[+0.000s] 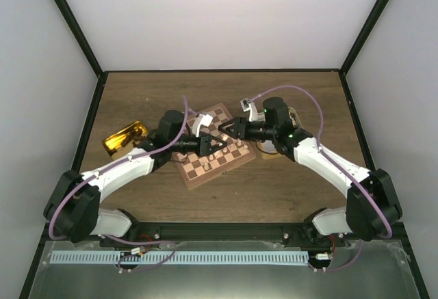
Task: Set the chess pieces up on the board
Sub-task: Pick up the chess piece from the storage box.
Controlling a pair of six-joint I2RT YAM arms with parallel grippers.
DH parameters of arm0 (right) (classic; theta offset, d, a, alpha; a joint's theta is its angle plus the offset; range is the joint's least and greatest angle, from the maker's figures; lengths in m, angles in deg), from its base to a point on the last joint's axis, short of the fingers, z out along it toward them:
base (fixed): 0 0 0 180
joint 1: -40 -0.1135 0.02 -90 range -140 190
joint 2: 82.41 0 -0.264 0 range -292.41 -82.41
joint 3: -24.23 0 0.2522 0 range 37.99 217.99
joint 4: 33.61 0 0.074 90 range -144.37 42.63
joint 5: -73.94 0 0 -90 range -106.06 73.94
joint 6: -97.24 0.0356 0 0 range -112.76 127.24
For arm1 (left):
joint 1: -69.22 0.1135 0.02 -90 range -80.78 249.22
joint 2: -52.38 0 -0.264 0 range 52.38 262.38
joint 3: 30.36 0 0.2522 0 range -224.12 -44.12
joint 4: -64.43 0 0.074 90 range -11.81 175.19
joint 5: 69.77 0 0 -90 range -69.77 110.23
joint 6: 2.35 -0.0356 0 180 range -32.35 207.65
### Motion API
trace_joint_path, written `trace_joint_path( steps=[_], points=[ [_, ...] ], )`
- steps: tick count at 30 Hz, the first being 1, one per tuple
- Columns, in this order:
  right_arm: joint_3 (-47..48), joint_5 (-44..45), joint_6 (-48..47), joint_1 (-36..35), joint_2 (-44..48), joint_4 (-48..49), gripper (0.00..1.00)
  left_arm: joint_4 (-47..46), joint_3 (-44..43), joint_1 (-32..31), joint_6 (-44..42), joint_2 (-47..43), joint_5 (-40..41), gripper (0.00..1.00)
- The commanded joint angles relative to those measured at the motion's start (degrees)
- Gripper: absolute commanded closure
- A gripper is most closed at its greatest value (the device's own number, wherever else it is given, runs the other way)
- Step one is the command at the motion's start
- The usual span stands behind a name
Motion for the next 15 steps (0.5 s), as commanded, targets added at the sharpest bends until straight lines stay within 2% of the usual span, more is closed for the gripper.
trace_joint_path(
  steps=[1, 6, 9, 15],
  points=[
    [4.4, -8.5, -11.1, 2.3, 0.9, -10.3, 0.48, 1.8, -1.6, -0.1, -6.1, -2.5, -4.8, 0.96],
    [6.6, -12.0, -15.0, 2.6, 1.7, -15.6, 0.57, 5.0, -2.3, -0.1, -10.0, -3.3, -4.0, 0.96],
    [6.0, -15.3, -13.5, 2.8, 1.8, -14.3, 0.68, 5.4, -2.5, -0.1, -10.8, -3.5, -2.9, 0.96],
    [4.4, -17.9, -9.9, 2.7, 1.2, -11.2, 0.79, 7.1, -3.2, -0.1, -11.5, -3.2, -2.1, 0.96]
  ],
)
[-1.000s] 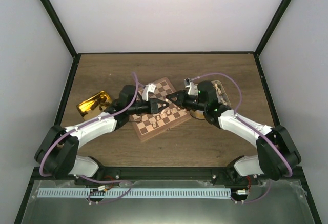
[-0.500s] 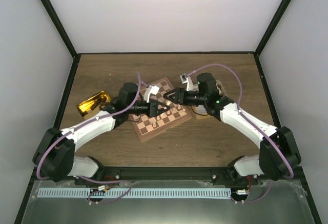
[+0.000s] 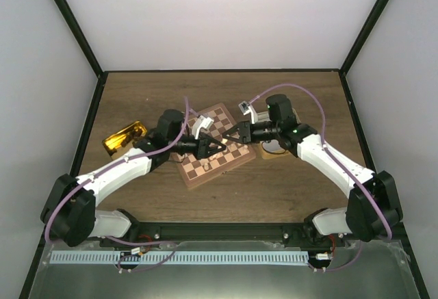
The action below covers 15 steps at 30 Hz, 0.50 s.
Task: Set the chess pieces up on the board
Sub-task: Pick up the chess piece from the storage box.
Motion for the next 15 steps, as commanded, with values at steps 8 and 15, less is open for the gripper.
trace_joint_path(
  steps=[8, 15],
  points=[
    [0.1, -3.2, 3.5, 0.1, 0.2, 3.1, 0.92, 1.2, -2.4, 0.0, -0.9, -0.8, 0.8, 0.92],
    [-1.5, -1.5, 7.6, 0.2, 1.3, 7.3, 0.94, 1.7, -2.0, 0.0, -0.1, -1.4, 0.5, 0.5]
  ],
)
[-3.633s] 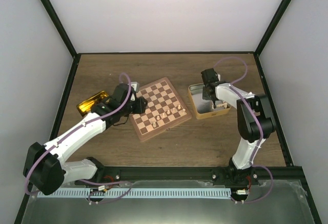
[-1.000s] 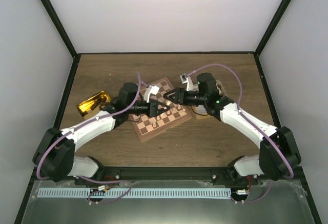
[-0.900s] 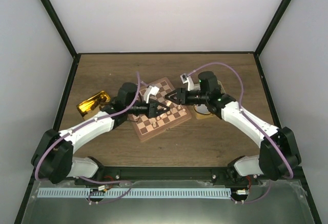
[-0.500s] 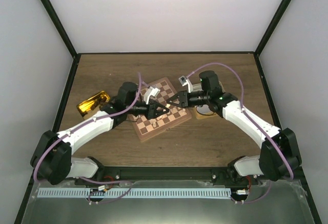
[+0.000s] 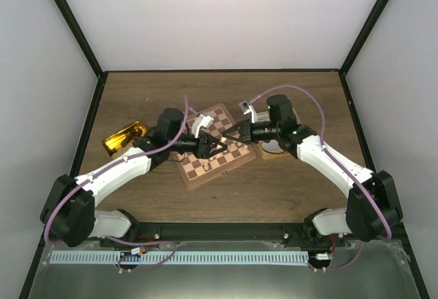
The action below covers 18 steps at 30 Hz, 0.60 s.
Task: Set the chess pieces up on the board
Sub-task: Pick up the chess piece from the storage box.
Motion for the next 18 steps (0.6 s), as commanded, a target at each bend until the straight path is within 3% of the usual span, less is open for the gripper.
trace_joint_path(
  steps=[1, 8, 11, 18],
  points=[
    [-0.4, -0.4, 3.1, -0.1, 1.5, 3.7, 0.94, 0.0, -0.3, 0.1, -0.1, -1.6, 0.1, 0.48],
    [-1.7, 0.4, 5.1, 1.2, 3.2, 6.1, 0.94, -3.5, 3.2, 0.6, 3.5, -5.0, 1.0, 0.45],
    [-4.2, 1.1, 7.8, 1.8, 4.7, 10.0, 0.94, -7.7, 6.2, 0.9, 8.0, -7.9, 3.7, 0.37],
    [-12.2, 2.9, 22.9, 0.9, 7.5, 29.0, 0.94, -34.4, 16.2, 0.9, 32.5, -10.0, 5.6, 0.25]
  ],
)
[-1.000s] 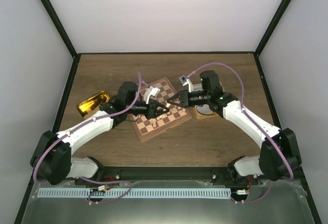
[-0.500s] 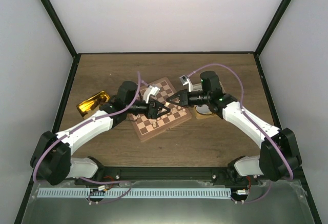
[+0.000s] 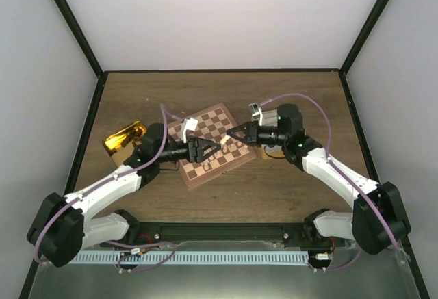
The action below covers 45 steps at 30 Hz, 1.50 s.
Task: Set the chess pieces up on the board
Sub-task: Pick up the chess piece from the storage box.
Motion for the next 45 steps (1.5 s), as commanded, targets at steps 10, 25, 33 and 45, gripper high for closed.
trace_joint_path(
  steps=[10, 25, 33, 45],
  points=[
    [-5.6, 6.1, 16.2, -2.2, 3.3, 21.7, 0.94, -27.1, 5.8, 0.2, 30.2, -1.7, 7.9, 0.32],
    [-7.9, 11.6, 20.7, -2.2, 2.9, 27.9, 0.94, -26.9, 7.3, 0.2, 32.1, -1.0, 7.5, 0.53],
    [-7.7, 11.4, 21.6, -2.3, 1.7, 29.0, 0.94, -28.2, 7.1, 0.1, 31.9, 0.0, 6.5, 0.65],
    [-4.7, 18.2, 7.6, -2.3, 3.2, 14.6, 0.94, -12.7, 4.6, 0.2, 22.8, -3.7, 15.1, 0.96]
  ],
)
